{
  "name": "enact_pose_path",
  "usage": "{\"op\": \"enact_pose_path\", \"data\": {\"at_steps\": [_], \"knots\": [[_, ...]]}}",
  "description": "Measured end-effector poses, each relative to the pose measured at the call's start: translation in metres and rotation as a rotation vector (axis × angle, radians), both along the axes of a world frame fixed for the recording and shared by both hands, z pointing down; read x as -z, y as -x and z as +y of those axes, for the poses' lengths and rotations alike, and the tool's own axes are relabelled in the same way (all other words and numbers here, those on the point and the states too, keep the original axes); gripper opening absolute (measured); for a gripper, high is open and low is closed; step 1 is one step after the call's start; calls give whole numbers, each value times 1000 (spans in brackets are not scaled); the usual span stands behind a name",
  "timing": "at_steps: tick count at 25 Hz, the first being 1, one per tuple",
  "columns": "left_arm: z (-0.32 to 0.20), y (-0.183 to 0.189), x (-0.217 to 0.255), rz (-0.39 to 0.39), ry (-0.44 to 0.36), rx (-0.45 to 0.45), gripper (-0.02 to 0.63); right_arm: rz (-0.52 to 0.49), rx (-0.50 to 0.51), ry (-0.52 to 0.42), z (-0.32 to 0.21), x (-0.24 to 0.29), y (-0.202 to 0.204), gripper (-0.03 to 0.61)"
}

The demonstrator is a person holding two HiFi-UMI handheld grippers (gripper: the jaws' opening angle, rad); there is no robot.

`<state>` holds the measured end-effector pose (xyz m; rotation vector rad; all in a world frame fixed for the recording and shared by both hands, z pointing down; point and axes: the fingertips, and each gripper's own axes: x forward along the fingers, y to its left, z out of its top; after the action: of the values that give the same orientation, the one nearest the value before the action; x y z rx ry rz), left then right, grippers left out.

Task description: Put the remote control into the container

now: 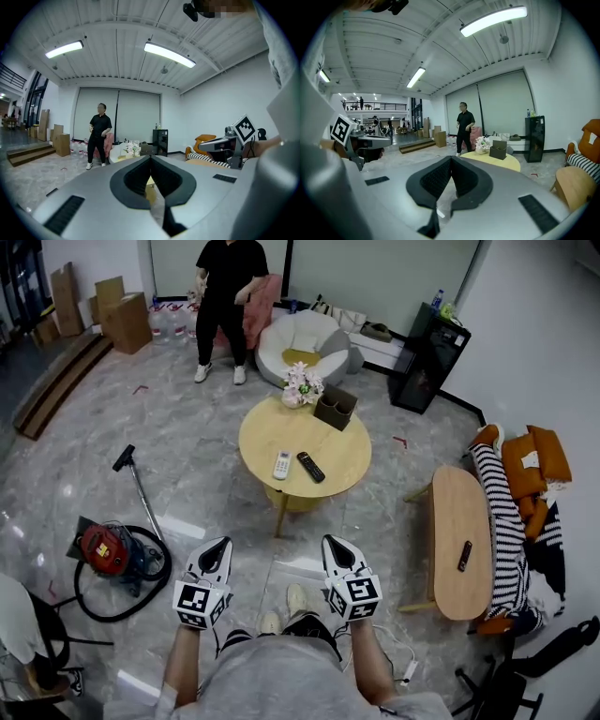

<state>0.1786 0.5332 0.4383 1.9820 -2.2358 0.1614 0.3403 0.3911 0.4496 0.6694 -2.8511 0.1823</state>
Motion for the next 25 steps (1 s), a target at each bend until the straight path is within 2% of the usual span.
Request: {"op": "enact_pose_path", "data": {"at_steps": [9,15,25], "knots": [[-10,30,-4,11,-1,66,6,30,103,-1,-13,-11,60,8],[-25,87,-9,14,15,122,8,36,157,12,-37,-22,129,8],[-106,182,-6,-4,34,70,7,26,119,56,-108,-35,220,9]]}}
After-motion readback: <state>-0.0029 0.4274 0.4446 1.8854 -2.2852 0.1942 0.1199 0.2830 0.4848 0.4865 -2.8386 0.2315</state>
